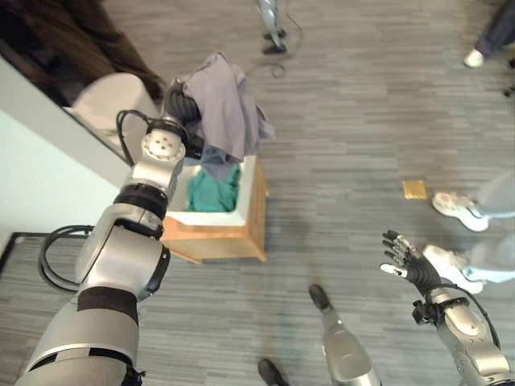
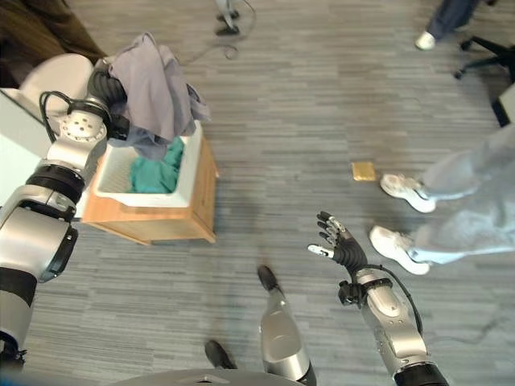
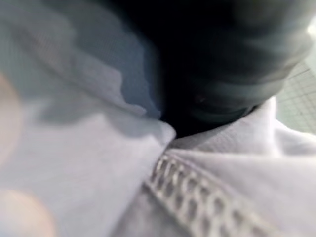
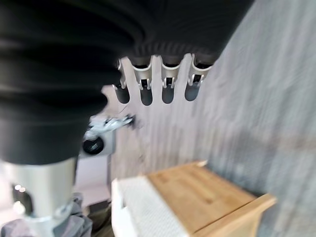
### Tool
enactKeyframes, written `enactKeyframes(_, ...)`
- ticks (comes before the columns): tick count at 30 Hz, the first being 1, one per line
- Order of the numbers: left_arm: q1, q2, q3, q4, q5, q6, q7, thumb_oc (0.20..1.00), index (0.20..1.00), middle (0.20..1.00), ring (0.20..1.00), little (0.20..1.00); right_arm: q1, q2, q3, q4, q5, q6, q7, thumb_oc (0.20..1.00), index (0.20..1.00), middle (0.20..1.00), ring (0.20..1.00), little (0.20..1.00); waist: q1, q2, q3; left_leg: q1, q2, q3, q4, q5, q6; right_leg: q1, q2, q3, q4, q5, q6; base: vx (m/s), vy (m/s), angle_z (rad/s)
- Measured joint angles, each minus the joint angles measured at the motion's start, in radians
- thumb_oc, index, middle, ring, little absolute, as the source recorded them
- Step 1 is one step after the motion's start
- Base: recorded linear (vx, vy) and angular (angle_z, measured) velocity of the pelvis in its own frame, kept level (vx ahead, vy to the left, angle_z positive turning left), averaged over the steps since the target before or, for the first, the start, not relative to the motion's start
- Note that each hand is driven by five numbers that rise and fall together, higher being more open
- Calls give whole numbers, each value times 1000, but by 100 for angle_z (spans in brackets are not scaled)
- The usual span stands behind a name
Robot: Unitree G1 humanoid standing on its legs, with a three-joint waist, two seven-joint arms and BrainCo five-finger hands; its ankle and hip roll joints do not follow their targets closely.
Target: Pick up bed clothes into laundry basket.
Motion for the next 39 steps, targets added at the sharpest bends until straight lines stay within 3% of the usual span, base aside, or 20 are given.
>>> enactKeyframes(7, -52, 18, -12, 44, 2, 8, 3, 200, 200, 200, 200, 200, -4, -1, 39, -1, 1, -2, 0, 1000, 1000, 1000, 1000, 1000, -19, -28, 17, -70, 28, 28, 1, 9, -23, -89, 36, 1, 0, 40, -21, 2, -20, -15)
enactKeyframes(13, -85, 147, -33, 53, 0, 9, 11, 200, 200, 200, 200, 200, -16, 0, 57, -1, 1, -6, 0, 1000, 1000, 1000, 1000, 1000, -7, -33, 41, -108, 53, 37, 0, 16, -39, -131, 61, -3, 0, 56, -44, 65, -5, -6)
enactKeyframes(23, -176, 285, -50, 48, -115, 5, 35, 200, 200, 200, 200, 200, 11, -1, 5, 6, 2, -17, 15, 1000, 1000, 1000, 1000, 1000, 59, 4, 73, -124, 45, 4, 0, 18, -41, -128, 34, -35, 0, 49, -48, 29, 20, 11)
enactKeyframes(35, -175, 289, -82, 54, -115, 6, 43, 200, 200, 200, 200, 200, 23, -26, -12, 6, 12, -23, 17, 1000, 1000, 1000, 1000, 1000, 66, 4, 74, -201, 34, -43, 0, 32, -36, -182, 12, -70, 1, 54, -54, -15, 4, 11)
enactKeyframes(36, -175, 283, -82, 55, -114, 7, 42, 1000, 1000, 1000, 1000, 1000, 24, -27, -11, 6, 12, -23, 17, 1000, 1000, 1000, 1000, 1000, 65, 4, 74, -212, 35, -44, 1, 33, -36, -193, 13, -73, 1, 58, -58, 0, 0, 0)
enactKeyframes(39, -172, 276, -87, 53, -115, 7, 39, 1000, 1000, 1000, 1000, 1000, 24, -29, -11, 6, 12, -26, 17, 1000, 1000, 1000, 1000, 1000, 65, 4, 74, -219, 38, -44, 2, 33, -36, -199, 17, -74, 1, 59, -60, 0, 0, 0)
